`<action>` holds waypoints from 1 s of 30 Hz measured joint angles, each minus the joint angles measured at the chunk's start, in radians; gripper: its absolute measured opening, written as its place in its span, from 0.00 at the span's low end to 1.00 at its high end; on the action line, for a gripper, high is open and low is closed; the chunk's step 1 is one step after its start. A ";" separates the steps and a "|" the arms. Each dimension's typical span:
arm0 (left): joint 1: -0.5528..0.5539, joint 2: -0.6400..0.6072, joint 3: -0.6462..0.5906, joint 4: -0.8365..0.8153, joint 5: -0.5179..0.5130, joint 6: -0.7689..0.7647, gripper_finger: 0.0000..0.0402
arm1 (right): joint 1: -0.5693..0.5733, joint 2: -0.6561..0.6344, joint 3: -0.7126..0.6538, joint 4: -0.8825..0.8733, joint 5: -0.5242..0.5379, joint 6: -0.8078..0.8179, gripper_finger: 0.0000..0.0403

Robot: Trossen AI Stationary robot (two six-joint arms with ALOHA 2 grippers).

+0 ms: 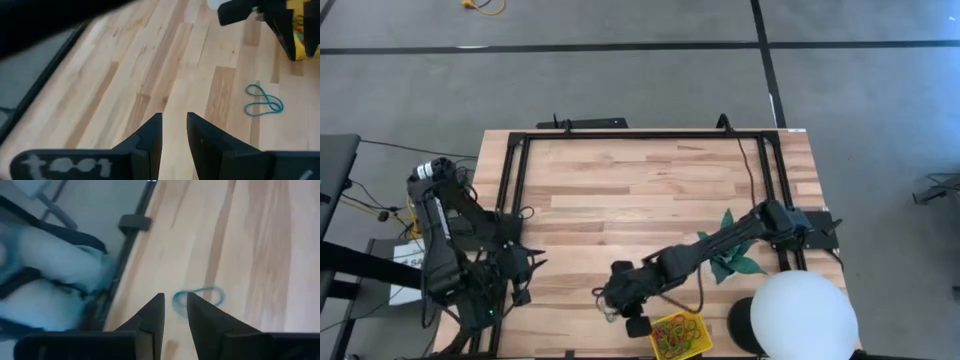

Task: Pick and place items into bin
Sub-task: Put the blue rubber band into the yellow bin

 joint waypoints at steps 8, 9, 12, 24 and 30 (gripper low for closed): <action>-0.093 0.000 -0.151 0.016 0.030 -0.241 0.20 | -0.002 0.176 0.126 -0.004 0.033 -0.071 0.19; -0.100 0.000 -0.163 0.021 0.040 -0.259 0.20 | -0.004 0.188 0.134 -0.013 0.022 -0.070 0.19; -0.115 0.000 -0.187 0.025 0.064 -0.302 0.20 | -0.008 0.214 0.142 -0.016 -0.017 -0.070 0.19; -0.122 0.000 -0.197 0.041 0.056 -0.313 0.20 | 0.001 0.266 0.138 -0.088 0.000 -0.105 0.20; -0.122 0.000 -0.197 0.044 0.053 -0.313 0.20 | 0.001 0.267 0.137 -0.081 0.046 -0.139 0.22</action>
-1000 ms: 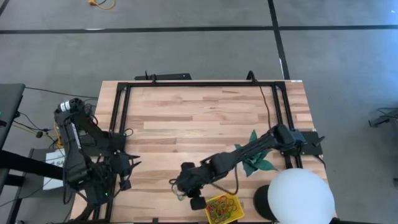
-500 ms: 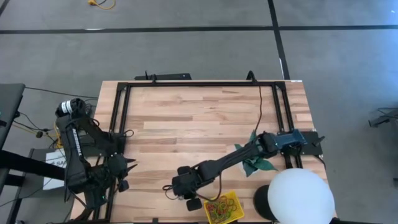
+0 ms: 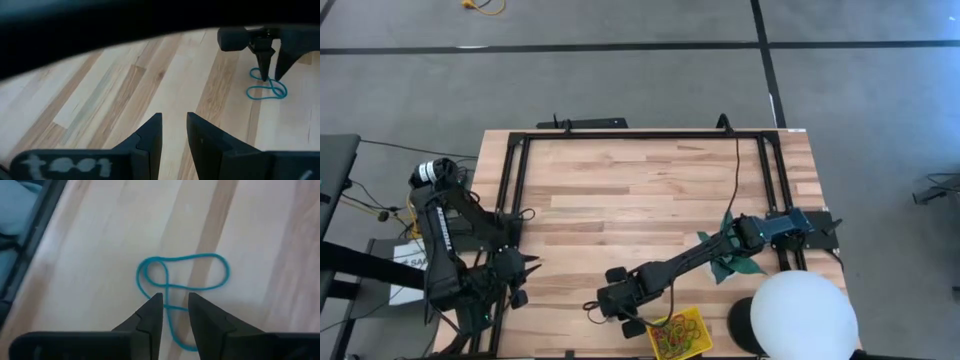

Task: Pick and place items into bin
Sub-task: Put the blue rubber band into the yellow bin

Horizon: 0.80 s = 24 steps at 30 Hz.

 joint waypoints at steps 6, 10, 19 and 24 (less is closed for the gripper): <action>0.000 0.000 0.000 0.004 0.000 0.000 0.20 | 0.000 0.000 0.000 0.025 0.037 -0.019 0.22; 0.000 0.000 0.000 0.016 0.000 0.000 0.20 | 0.010 0.000 -0.014 0.033 0.036 -0.023 0.22; 0.000 0.000 0.000 0.018 -0.002 0.002 0.20 | 0.023 -0.001 -0.052 0.042 0.041 -0.044 0.22; 0.000 0.000 0.000 0.028 -0.003 0.002 0.20 | 0.013 -0.001 -0.053 0.051 0.037 -0.044 0.20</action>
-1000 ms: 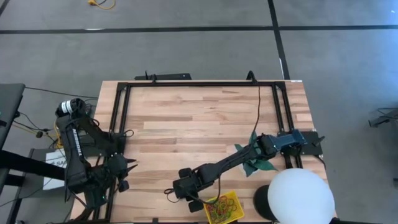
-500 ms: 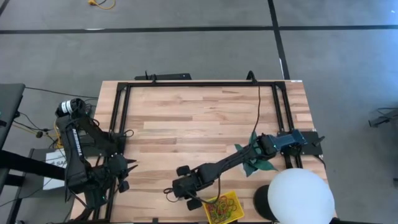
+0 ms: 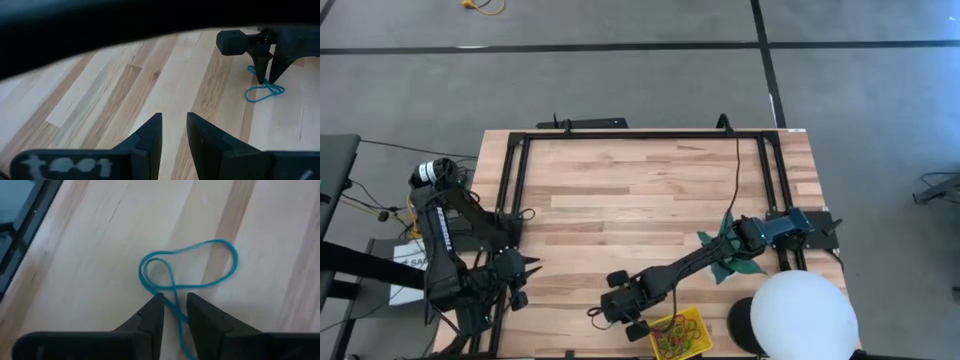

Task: Pick and place items into bin
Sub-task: Put the blue rubber band into the yellow bin

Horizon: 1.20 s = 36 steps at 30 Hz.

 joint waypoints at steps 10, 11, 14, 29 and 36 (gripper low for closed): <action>0.000 0.000 0.000 -0.002 -0.001 0.000 0.20 | 0.012 -0.002 0.001 0.025 -0.050 0.006 0.02; 0.000 0.000 0.000 -0.002 -0.001 0.000 0.20 | 0.016 -0.002 0.010 0.016 -0.051 0.008 0.01; 0.000 0.000 0.000 -0.002 -0.001 0.000 0.20 | 0.034 -0.005 0.059 -0.054 -0.052 -0.031 0.01; 0.000 0.000 0.000 0.007 -0.001 0.000 0.20 | 0.157 -0.130 0.295 -0.667 0.047 0.239 0.00; 0.000 0.000 0.000 0.016 -0.008 0.000 0.20 | 0.230 -0.145 0.295 -0.780 0.028 0.414 0.00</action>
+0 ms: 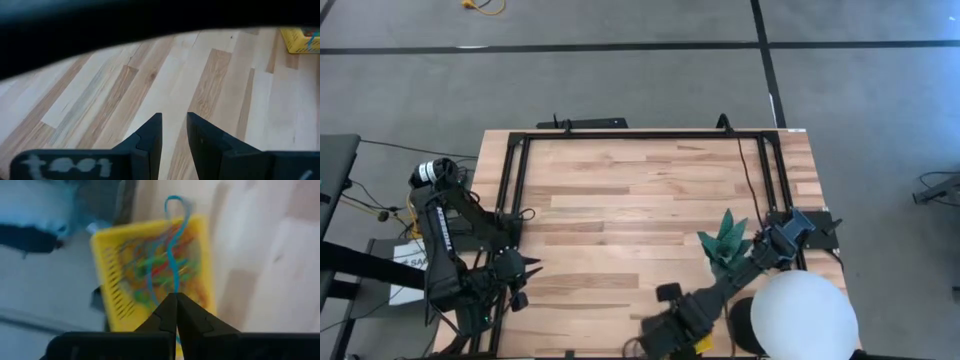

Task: Pick and place items into bin
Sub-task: Put the blue rubber band into the yellow bin, then return to Home Position

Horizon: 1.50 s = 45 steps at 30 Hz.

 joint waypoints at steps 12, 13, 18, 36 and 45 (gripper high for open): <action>0.000 0.000 0.000 0.012 -0.016 -0.049 0.20 | 0.089 0.001 0.000 -0.088 0.051 0.220 0.00; 0.000 0.000 0.000 0.012 -0.014 -0.051 0.20 | 0.090 0.007 0.000 -0.078 0.052 0.223 0.00; 0.000 0.000 0.000 0.019 0.049 -0.045 0.20 | 0.088 0.015 -0.003 -0.033 0.068 0.221 0.00; 0.000 0.000 0.000 0.027 0.114 -0.002 0.20 | 0.054 0.014 -0.132 0.111 0.029 0.211 0.15; 0.001 0.000 0.000 0.015 0.051 0.000 0.20 | 0.035 -0.035 -0.132 0.059 0.062 0.056 0.20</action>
